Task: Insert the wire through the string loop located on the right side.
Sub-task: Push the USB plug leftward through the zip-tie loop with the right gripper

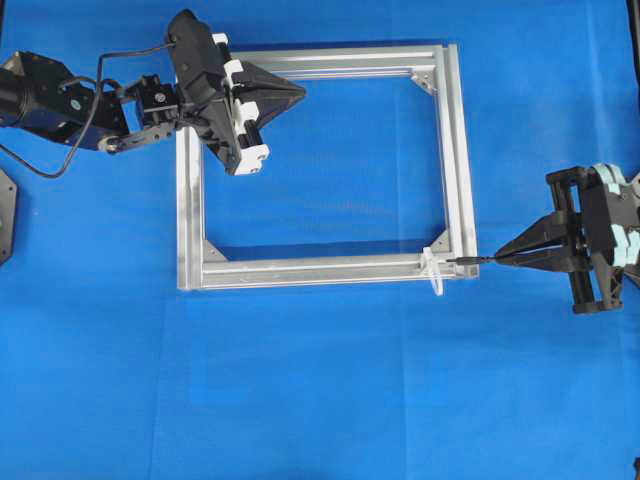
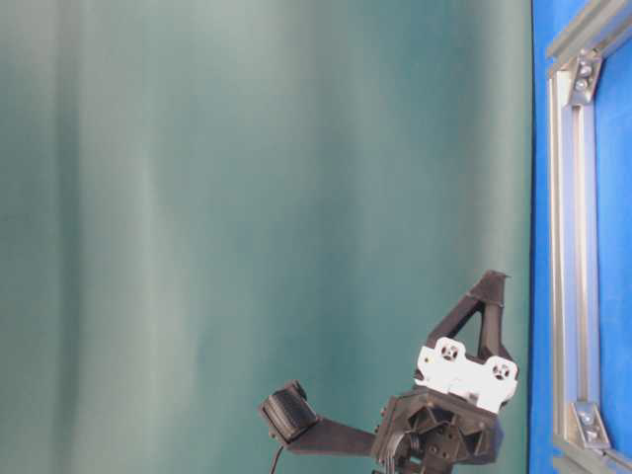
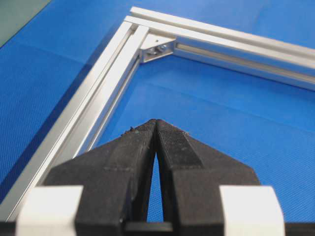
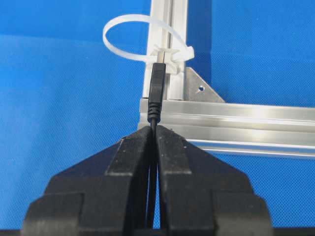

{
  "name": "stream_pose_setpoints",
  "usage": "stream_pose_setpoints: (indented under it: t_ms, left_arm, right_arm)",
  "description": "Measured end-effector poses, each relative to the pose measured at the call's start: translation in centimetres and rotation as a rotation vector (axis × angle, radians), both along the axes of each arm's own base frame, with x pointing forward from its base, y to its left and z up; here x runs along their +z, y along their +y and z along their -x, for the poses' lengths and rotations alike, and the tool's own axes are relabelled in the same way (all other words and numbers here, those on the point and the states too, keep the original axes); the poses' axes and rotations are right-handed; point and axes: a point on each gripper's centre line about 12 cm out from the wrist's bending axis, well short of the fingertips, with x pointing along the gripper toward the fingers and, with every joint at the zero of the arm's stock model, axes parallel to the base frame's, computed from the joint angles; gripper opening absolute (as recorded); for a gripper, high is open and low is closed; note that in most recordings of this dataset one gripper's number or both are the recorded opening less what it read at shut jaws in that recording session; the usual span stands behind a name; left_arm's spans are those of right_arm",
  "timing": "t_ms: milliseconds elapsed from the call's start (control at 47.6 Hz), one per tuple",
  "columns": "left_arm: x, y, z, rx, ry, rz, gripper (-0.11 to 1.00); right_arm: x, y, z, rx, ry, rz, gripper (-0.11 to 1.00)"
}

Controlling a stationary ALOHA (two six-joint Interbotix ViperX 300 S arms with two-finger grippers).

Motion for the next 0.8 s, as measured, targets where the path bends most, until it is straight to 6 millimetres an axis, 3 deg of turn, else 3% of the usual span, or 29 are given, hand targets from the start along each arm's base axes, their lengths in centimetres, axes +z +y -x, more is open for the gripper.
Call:
stream_pose_setpoints:
  t_ms: [526,799]
  left_arm:
    - [0.0,0.0,0.0,0.000,-0.001,0.001,0.00]
    - [0.0,0.0,0.0,-0.001,-0.001,-0.001,0.00]
  right_arm:
    - [0.1,0.0,-0.1,-0.001,-0.008,0.000,-0.03]
    - [-0.6,0.0,-1.2,-0.013,-0.028,0.007,-0.03]
